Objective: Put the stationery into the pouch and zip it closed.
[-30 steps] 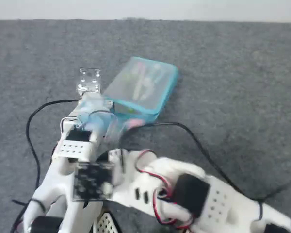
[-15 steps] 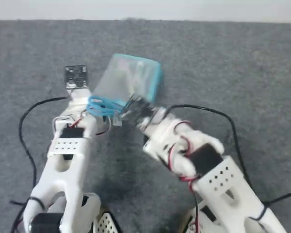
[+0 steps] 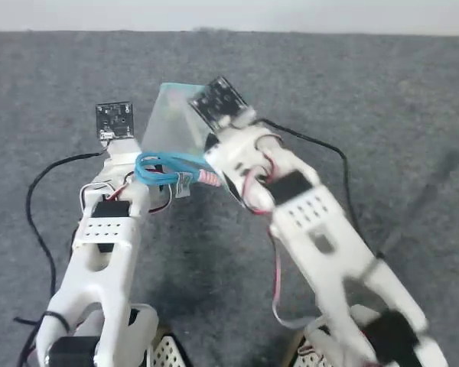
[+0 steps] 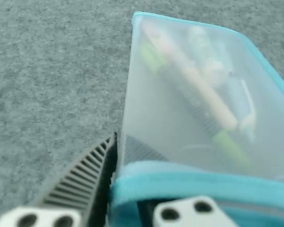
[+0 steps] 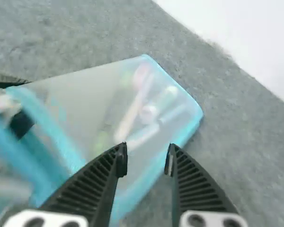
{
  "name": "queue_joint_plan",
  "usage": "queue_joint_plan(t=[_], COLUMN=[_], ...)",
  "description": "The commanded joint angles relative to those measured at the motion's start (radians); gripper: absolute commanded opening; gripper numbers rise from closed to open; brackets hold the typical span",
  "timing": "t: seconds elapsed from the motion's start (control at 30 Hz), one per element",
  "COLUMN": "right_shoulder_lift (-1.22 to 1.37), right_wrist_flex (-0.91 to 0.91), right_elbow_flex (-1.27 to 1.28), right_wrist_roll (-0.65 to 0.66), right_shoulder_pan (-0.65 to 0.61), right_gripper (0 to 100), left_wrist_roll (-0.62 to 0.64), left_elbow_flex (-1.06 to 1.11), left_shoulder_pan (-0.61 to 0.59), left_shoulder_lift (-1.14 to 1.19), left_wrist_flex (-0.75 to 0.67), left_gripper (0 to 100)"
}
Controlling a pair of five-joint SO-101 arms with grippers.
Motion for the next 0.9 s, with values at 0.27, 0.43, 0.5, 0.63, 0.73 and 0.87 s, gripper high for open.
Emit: queue_joint_plan(t=[0.27,0.43,0.5,0.63,0.73,0.87], right_shoulder_lift=[-0.081,-0.213,-0.259,-0.303,-0.308,-0.308], right_wrist_flex=[0.048,0.143,0.174,0.199,0.179,0.154], right_elbow_flex=[-0.015,0.095,0.141,0.221,0.213,0.196], right_wrist_roll=[-0.003,0.06,0.077,0.077,0.074,0.074], right_shoulder_pan=[-0.127,-0.133,-0.143,-0.142,-0.108,-0.067], right_gripper=[13.6,13.6,13.6,13.6,13.6,13.6], left_wrist_roll=[0.021,0.021,0.021,0.021,0.021,0.021], left_elbow_flex=[-0.054,-0.053,-0.053,-0.051,-0.051,-0.05], left_shoulder_pan=[0.011,0.011,0.011,0.011,0.015,0.015], left_shoulder_lift=[0.008,0.009,0.009,0.003,0.005,0.009], left_wrist_flex=[0.006,0.006,0.006,0.008,0.009,0.009], left_gripper=[1,1,1,1,1,1])
